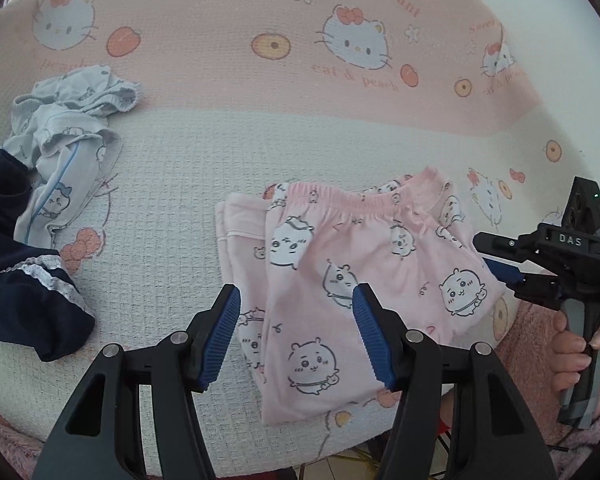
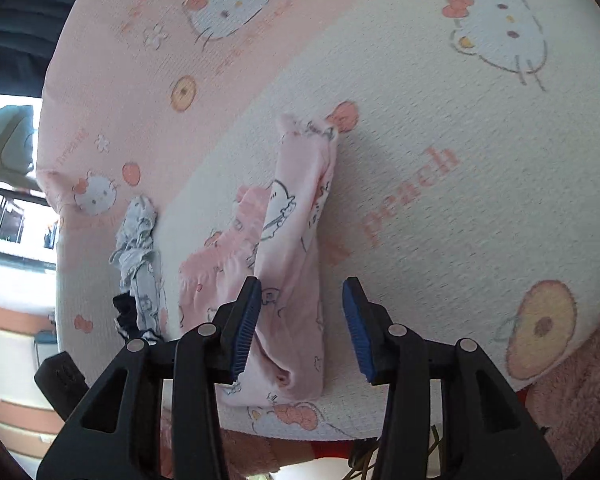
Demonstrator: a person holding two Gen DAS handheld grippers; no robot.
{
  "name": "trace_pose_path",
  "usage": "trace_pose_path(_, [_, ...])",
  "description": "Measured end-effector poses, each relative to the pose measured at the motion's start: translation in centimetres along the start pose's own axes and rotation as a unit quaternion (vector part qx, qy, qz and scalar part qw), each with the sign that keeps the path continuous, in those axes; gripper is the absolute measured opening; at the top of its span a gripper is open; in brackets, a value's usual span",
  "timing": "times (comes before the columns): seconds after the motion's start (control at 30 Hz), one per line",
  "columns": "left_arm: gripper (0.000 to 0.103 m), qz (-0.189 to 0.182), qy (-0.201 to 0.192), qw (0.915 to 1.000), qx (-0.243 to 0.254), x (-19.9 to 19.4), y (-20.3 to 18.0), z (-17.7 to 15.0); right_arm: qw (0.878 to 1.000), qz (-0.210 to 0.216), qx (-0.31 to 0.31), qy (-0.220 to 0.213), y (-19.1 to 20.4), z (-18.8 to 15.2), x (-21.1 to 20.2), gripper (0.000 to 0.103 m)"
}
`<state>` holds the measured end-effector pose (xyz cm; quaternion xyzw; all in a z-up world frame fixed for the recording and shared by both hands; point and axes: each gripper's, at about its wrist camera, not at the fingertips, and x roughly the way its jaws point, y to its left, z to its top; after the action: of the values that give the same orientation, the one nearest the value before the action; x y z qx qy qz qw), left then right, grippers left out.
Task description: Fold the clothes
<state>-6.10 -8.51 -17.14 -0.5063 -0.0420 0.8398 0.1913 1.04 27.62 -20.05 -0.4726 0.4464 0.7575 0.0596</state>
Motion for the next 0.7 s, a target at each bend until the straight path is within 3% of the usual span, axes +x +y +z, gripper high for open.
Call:
trace_pose_path(0.13, [0.061,0.021,0.029,0.9993,0.01,1.7,-0.6,-0.3,0.996,-0.033,0.082,-0.029,-3.8,0.5,-1.1,0.045])
trace_pose_path(0.23, [0.061,0.021,0.037,0.999,0.011,2.2,-0.7,-0.5,0.992,-0.118,0.05,-0.019,-3.9,0.6,-0.6,0.045])
trace_pose_path(0.3, [0.061,0.012,0.023,0.9996,0.015,1.6,-1.0,-0.4,0.99,-0.139,0.013,-0.005,-3.4,0.8,0.3,0.045])
trace_pose_path(0.43, [0.061,-0.006,0.007,0.9998,0.015,0.7,-1.2,-0.3,0.989,-0.115,-0.089,0.024,-0.4,1.3,2.6,0.045])
trace_pose_path(0.57, [0.061,-0.057,0.01,0.9982,-0.011,0.1,-0.8,-0.3,0.99,0.011,-0.11,0.084,2.6,1.0,5.0,0.042])
trace_pose_path(0.7, [0.061,-0.126,0.038,0.9905,-0.038,0.8,-0.8,-0.5,0.987,0.053,-0.106,0.109,3.6,0.0,6.5,0.043])
